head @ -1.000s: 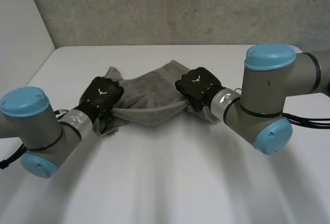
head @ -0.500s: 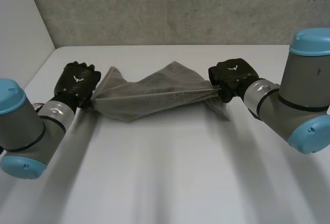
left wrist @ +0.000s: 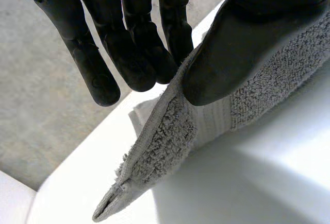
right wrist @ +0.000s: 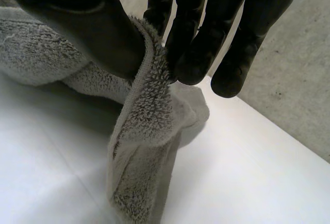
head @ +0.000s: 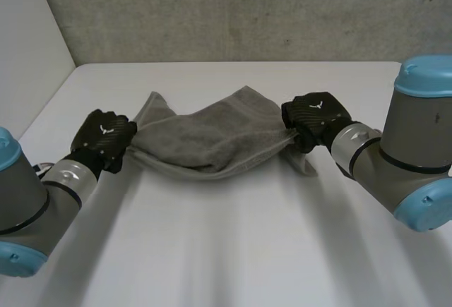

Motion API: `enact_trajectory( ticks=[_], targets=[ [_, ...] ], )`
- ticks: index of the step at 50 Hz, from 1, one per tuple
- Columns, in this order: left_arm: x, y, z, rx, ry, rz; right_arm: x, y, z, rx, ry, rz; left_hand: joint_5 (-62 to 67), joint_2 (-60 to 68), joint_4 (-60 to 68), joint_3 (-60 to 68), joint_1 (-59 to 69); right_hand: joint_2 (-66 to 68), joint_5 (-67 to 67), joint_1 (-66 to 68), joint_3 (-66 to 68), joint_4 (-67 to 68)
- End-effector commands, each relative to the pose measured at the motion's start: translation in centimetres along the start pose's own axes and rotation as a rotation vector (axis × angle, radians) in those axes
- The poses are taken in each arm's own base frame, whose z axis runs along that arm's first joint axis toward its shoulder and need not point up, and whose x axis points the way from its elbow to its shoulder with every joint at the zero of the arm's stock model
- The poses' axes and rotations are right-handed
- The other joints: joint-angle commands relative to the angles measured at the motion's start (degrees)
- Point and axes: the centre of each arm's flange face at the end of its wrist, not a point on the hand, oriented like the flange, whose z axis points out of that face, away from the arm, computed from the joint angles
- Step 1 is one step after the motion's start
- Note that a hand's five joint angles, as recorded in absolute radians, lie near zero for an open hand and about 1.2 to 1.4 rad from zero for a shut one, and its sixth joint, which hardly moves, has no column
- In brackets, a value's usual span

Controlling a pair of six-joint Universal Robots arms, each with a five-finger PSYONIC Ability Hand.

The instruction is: Fold the towel.

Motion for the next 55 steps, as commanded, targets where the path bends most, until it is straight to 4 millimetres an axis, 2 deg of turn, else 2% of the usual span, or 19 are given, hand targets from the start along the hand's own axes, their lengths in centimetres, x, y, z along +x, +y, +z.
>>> enact_trajectory(
  ticks=[1, 3, 4, 5, 18, 39, 41, 43, 45, 49, 51, 55],
  targets=[
    [-0.6, 0.9, 0.0, -0.023, 0.012, -0.016, -0.1, 0.5, 0.2, -0.013, -0.003, -0.001, 8.39, 3.15, 2.41, 3.41, 8.25, 4.06, 3.47, 4.64, 3.94, 3.62],
    [-0.6, 1.3, 0.0, -0.035, 0.01, -0.022, -0.1, 0.7, 0.4, -0.02, -0.003, 0.002, 8.39, 3.15, 2.41, 3.41, 8.25, 3.78, 3.2, 4.36, 3.67, 3.34],
    [-0.6, 1.7, 0.1, -0.047, 0.012, -0.026, -0.1, 0.7, 0.4, -0.02, -0.003, 0.002, -4.25, -9.48, -10.23, -9.22, -4.38, 3.78, 3.19, 4.36, 3.67, 3.34],
    [-0.5, 2.2, 0.2, -0.062, 0.013, -0.029, 0.0, 0.9, 0.5, -0.025, -0.003, 0.004, -24.52, -29.76, -30.5, -29.5, -24.66, 3.78, 3.19, 4.36, 3.67, 3.34],
    [-0.7, 4.7, 0.9, -0.134, 0.011, -0.055, -0.1, 1.2, 0.6, -0.033, -0.006, 0.007, -27.59, -32.82, -33.57, -32.56, -27.72, 2.94, 2.35, 3.52, 2.83, 2.5],
    [0.7, 6.2, 0.8, -0.179, 0.055, -0.075, -0.1, 2.1, 1.0, -0.058, -0.001, 0.015, -24.57, -29.8, -30.55, -29.54, -24.7, -0.59, -1.18, -0.01, -0.7, -1.03],
    [0.8, 6.1, 0.7, -0.177, 0.057, -0.074, -0.1, 2.2, 1.0, -0.06, 0.0, 0.016, -20.69, -25.93, -26.67, -25.66, -20.83, -0.76, -1.35, -0.18, -0.87, -1.2],
    [0.8, 5.8, 0.7, -0.166, 0.058, -0.077, -0.1, 2.2, 1.0, -0.062, 0.0, 0.018, 4.89, -0.34, -1.09, -0.08, 4.76, -1.26, -1.85, -0.68, -1.37, -1.7],
    [0.6, 5.7, 0.7, -0.163, 0.054, -0.093, -0.2, 2.3, 1.1, -0.063, -0.002, 0.017, 8.35, 3.12, 2.37, 3.38, 8.22, -1.77, -2.36, -1.19, -1.88, -2.21],
    [0.2, 5.4, 0.8, -0.154, 0.04, -0.143, -0.3, 2.9, 1.3, -0.077, -0.006, 0.046, 8.39, 3.15, 2.41, 3.41, 8.25, -8.8, -9.39, -8.22, -8.92, -9.25],
    [-0.7, 4.8, 1.0, -0.132, 0.013, -0.196, -0.4, 3.0, 1.4, -0.08, -0.007, 0.062, 8.39, 3.15, 2.41, 3.41, 8.25, -14.05, -14.64, -13.47, -14.16, -14.49],
    [-2.2, 4.2, 1.2, -0.105, -0.03, -0.238, -0.4, 3.2, 1.5, -0.086, -0.006, 0.084, 8.39, 3.15, 2.41, 3.41, 8.25, -31.16, -31.75, -30.58, -31.27, -31.6]
  ],
)
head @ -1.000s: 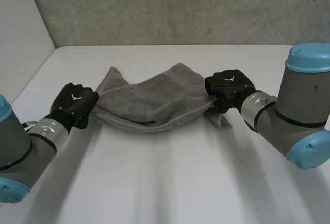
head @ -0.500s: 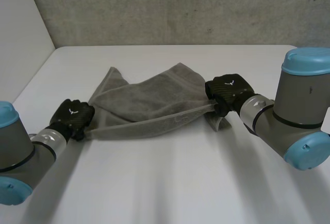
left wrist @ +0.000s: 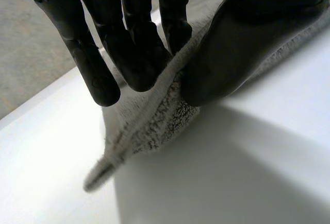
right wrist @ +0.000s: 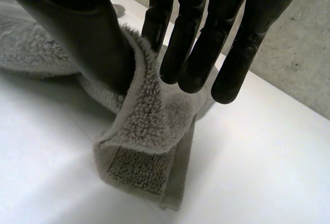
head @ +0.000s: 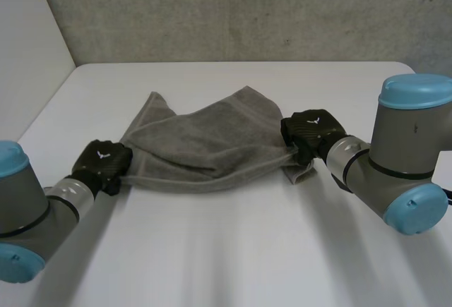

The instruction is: Fold the towel.

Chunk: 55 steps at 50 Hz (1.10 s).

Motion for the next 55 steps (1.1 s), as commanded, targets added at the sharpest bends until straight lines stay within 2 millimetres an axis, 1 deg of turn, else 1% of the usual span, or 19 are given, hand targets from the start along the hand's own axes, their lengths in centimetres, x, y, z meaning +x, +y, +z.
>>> enact_trajectory(
  ticks=[1, 2, 3, 4, 5, 7, 8, 9, 10, 12, 13, 15, 21, 23, 25, 28, 39, 46, 55],
  targets=[
    [-2.7, -1.6, 0.0, 0.058, -0.074, -0.109, -0.1, 0.4, 0.3, -0.01, -0.002, 0.037, 8.53, 3.18, 2.4, 3.43, 8.68, -14.46, -14.16, -14.29, -14.4, -14.74],
    [-2.7, -1.6, 0.0, 0.058, -0.074, -0.109, -0.1, 0.5, 0.3, -0.013, 0.002, 0.037, 8.53, 3.18, 2.4, 3.43, 8.68, -19.79, -19.49, -19.62, -19.73, -20.07],
    [-3.7, -1.8, 0.1, 0.067, -0.1, -0.126, 0.0, 0.5, 0.3, -0.016, 0.009, 0.038, 8.53, 3.18, 2.4, 3.43, 8.68, -25.68, -25.37, -25.5, -25.61, -25.95],
    [-4.7, -1.8, 0.0, 0.072, -0.128, -0.142, 0.0, 0.5, 0.3, -0.016, 0.009, 0.038, 8.53, 3.18, 2.4, 3.43, 8.68, -25.73, -25.43, -25.56, -25.67, -26.01],
    [-4.7, -1.8, 0.0, 0.072, -0.129, -0.142, 0.0, 0.7, 0.4, -0.022, 0.015, 0.039, 8.53, 3.18, 2.4, 3.43, 8.68, -28.9, -28.59, -28.72, -28.83, -29.18],
    [-6.7, -2.0, 0.0, 0.092, -0.186, -0.168, -0.1, 1.1, 0.5, -0.033, 0.019, 0.04, 8.53, 3.18, 2.4, 3.43, 8.68, -30.78, -30.48, -30.61, -30.72, -31.06],
    [-6.8, -2.0, 0.0, 0.092, -0.186, -0.168, -0.1, 1.3, 0.6, -0.039, 0.023, 0.04, 8.53, 3.18, 2.4, 3.43, 8.68, -33.11, -32.81, -32.94, -33.05, -33.39],
    [-7.8, -2.2, 0.0, 0.103, -0.214, -0.179, -0.1, 1.3, 0.6, -0.039, 0.023, 0.04, 8.53, 3.18, 2.4, 3.43, 8.68, -33.14, -32.83, -32.96, -33.07, -33.41],
    [-7.8, -2.2, 0.0, 0.103, -0.214, -0.179, -0.2, 1.6, 0.7, -0.047, 0.025, 0.041, 8.53, 3.18, 2.4, 3.43, 8.68, -34.63, -34.33, -34.46, -34.57, -34.91],
    [-9.5, -2.5, 0.0, 0.122, -0.256, -0.204, -0.2, 2.0, 0.8, -0.056, 0.023, 0.043, 8.53, 3.18, 2.4, 3.43, 8.68, -34.82, -34.51, -34.64, -34.75, -35.1],
    [-9.5, -2.5, 0.0, 0.122, -0.256, -0.204, -0.3, 2.2, 1.0, -0.062, 0.023, 0.044, 8.53, 3.18, 2.4, 3.43, 8.68, -34.82, -34.51, -34.64, -34.75, -35.1],
    [-10.9, -2.4, 0.0, 0.13, -0.289, -0.233, -0.3, 2.4, 1.0, -0.067, 0.022, 0.044, 8.53, 3.18, 2.4, 3.43, 8.68, -34.82, -34.51, -34.64, -34.75, -35.1],
    [-12.5, -2.3, 0.0, 0.142, -0.329, -0.281, -0.5, 3.1, 1.3, -0.08, 0.024, 0.045, 8.53, 3.18, 2.4, 3.43, 8.68, -34.48, -34.18, -34.31, -34.42, -34.76],
    [-12.6, -2.3, -0.1, 0.143, -0.33, -0.286, -0.8, 3.3, 1.4, -0.081, 0.019, 0.042, 8.53, 3.18, 2.4, 3.43, 8.68, -34.31, -34.01, -34.14, -34.25, -34.59],
    [-12.6, -2.3, -0.1, 0.143, -0.33, -0.287, -1.8, 3.8, 1.5, -0.091, 0.001, 0.034, 8.53, 3.18, 2.4, 3.43, 8.68, -33.81, -33.51, -33.64, -33.75, -34.09],
    [-12.6, -2.2, -0.1, 0.142, -0.33, -0.288, -2.1, 4.1, 1.6, -0.101, -0.007, 0.033, 8.53, 3.18, 2.4, 3.43, 8.68, -33.31, -33.0, -33.13, -33.24, -33.59],
    [-12.4, -2.2, -0.1, 0.14, -0.328, -0.291, -2.4, 4.7, 1.8, -0.115, -0.019, 0.025, 8.53, 3.18, 2.4, 3.43, 8.68, -31.12, -30.81, -30.94, -31.05, -31.4],
    [-12.3, -2.1, -0.1, 0.138, -0.322, -0.29, -2.5, 5.3, 2.4, -0.124, -0.022, 0.021, 8.53, 3.18, 2.4, 3.43, 8.68, -25.75, -25.44, -25.57, -25.68, -26.03],
    [-11.9, -2.1, -0.1, 0.137, -0.314, -0.29, -2.3, 5.1, 3.1, -0.085, -0.009, 0.014, 8.53, 3.18, 2.4, 3.43, 8.68, -21.7, -21.39, -21.52, -21.63, -21.98]
  ],
)
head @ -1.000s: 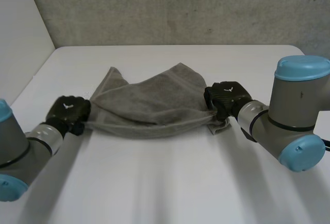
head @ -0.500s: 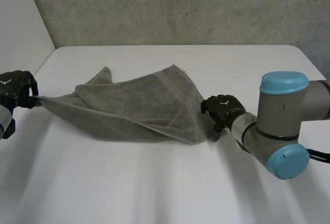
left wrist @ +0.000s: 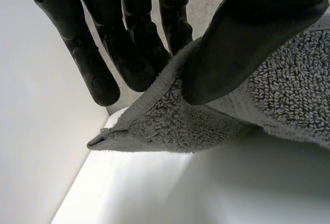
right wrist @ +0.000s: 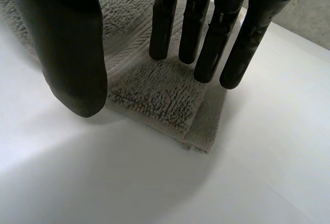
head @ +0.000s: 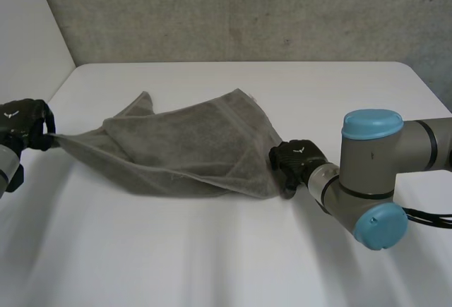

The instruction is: Fold the towel.

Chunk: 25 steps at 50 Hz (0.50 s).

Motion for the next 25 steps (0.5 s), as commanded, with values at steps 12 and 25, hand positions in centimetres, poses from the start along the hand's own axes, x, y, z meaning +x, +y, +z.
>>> enact_trajectory(
  ticks=[12, 25],
  targets=[
    [0.28, 0.09, -0.1, -0.002, 0.008, 0.0, 0.29, -0.32, 1.02, 0.034, 0.016, -0.004, 8.34, 3.1, 2.16, 3.39, 8.67, 3.8, 2.67, 3.69, 2.95, 2.96],
    [0.3, 0.18, -0.12, -0.005, 0.009, -0.001, 0.36, -0.2, 1.43, 0.031, 0.015, -0.005, 8.34, 3.1, 2.16, 3.39, 8.67, 1.94, 0.81, 1.83, 1.09, 1.11]
  ],
)
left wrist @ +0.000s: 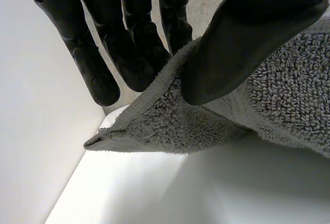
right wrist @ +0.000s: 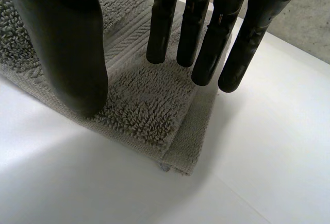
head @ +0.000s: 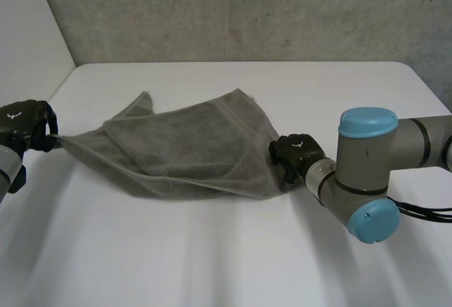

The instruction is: Fold the towel.

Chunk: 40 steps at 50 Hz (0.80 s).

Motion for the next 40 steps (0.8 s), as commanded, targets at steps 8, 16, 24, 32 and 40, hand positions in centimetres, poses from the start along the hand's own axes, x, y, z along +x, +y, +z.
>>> enact_trajectory(
  ticks=[8, 16, 24, 32, 40],
  targets=[
    [0.0, 0.0, 0.0, -0.001, 0.001, 0.0, 0.0, 0.6, 0.6, -0.018, -0.005, -0.003, 8.34, 3.08, 2.15, 3.39, 8.67, 5.78, 5.61, 5.1, 4.58, 4.5],
    [0.0, 0.0, 0.0, -0.001, 0.0, 0.0, 0.0, 0.6, 0.7, -0.02, -0.007, -0.021, 8.34, 3.08, 2.15, 3.39, 8.67, 34.32, 34.16, 33.64, 33.12, 33.04],
    [0.0, 0.0, 0.0, 0.0, -0.001, 0.0, 0.2, 0.0, 0.5, -0.013, -0.003, -0.02, 8.34, 3.08, 2.15, 3.39, 8.67, 42.59, 42.42, 41.9, 41.39, 41.3],
    [0.0, 0.0, 0.0, 0.0, -0.001, 0.0, 1.0, -2.0, -0.4, 0.03, 0.014, -0.014, 8.34, 3.08, 2.15, 3.39, 8.67, 42.59, 42.42, 41.9, 41.39, 41.3],
    [0.1, 0.0, 0.0, 0.001, 0.002, 0.0, 1.6, -3.3, -1.2, 0.056, 0.025, -0.013, 8.34, 3.08, 2.15, 3.39, 8.67, 42.59, 42.42, 41.9, 41.39, 41.3]
  ],
)
